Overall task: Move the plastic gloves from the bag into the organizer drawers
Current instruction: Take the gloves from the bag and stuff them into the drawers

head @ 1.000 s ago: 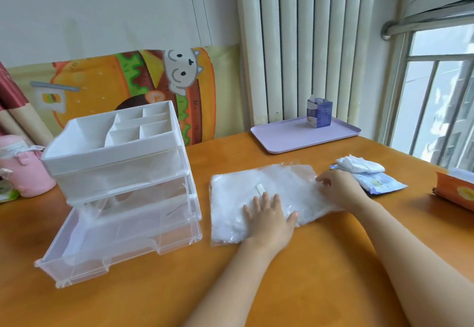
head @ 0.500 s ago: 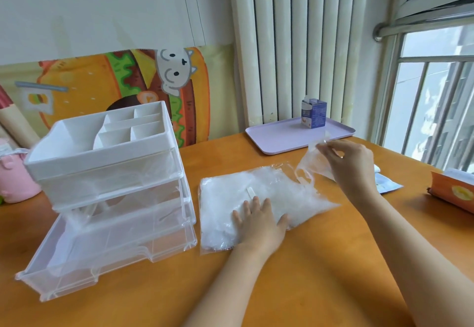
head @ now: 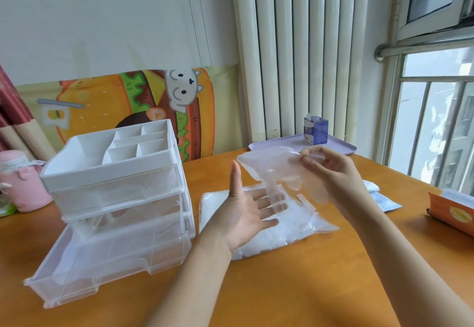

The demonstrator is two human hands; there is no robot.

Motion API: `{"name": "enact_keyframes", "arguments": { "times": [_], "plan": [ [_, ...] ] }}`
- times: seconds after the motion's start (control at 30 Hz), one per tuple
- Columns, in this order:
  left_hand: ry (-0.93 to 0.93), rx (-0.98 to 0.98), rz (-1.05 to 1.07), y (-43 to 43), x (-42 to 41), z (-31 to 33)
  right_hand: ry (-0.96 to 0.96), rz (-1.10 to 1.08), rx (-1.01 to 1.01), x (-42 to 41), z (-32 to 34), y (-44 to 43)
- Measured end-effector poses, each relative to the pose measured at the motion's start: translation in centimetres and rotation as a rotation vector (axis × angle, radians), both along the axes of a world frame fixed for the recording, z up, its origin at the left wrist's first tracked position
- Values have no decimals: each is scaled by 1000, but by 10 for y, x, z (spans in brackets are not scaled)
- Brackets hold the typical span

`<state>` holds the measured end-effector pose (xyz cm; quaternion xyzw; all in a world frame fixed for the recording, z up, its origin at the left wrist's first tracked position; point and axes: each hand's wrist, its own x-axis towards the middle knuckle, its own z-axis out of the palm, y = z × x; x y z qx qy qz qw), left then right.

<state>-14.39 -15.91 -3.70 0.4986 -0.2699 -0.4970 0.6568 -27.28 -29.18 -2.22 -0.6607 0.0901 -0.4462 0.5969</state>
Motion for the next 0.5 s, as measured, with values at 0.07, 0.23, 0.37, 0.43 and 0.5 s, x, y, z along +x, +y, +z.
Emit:
{"name": "enact_keyframes", "arguments": {
  "times": [0.07,0.23,0.37,0.43,0.5],
  "plan": [
    [143,-31,-22,9,8,-1,-7,135,76,-4,2,-1],
    [268,-159,-14,26,13,5,6,405,48,-5,1,-2],
    [123,-86,70,45,23,23,132,466,-55,-1,-5,-1],
    [-51,35,68,59,26,35,185,467,-125,1,-5,4],
    [-182,143,46,69,30,40,229,411,-185,5,-6,10]
  ]
}}
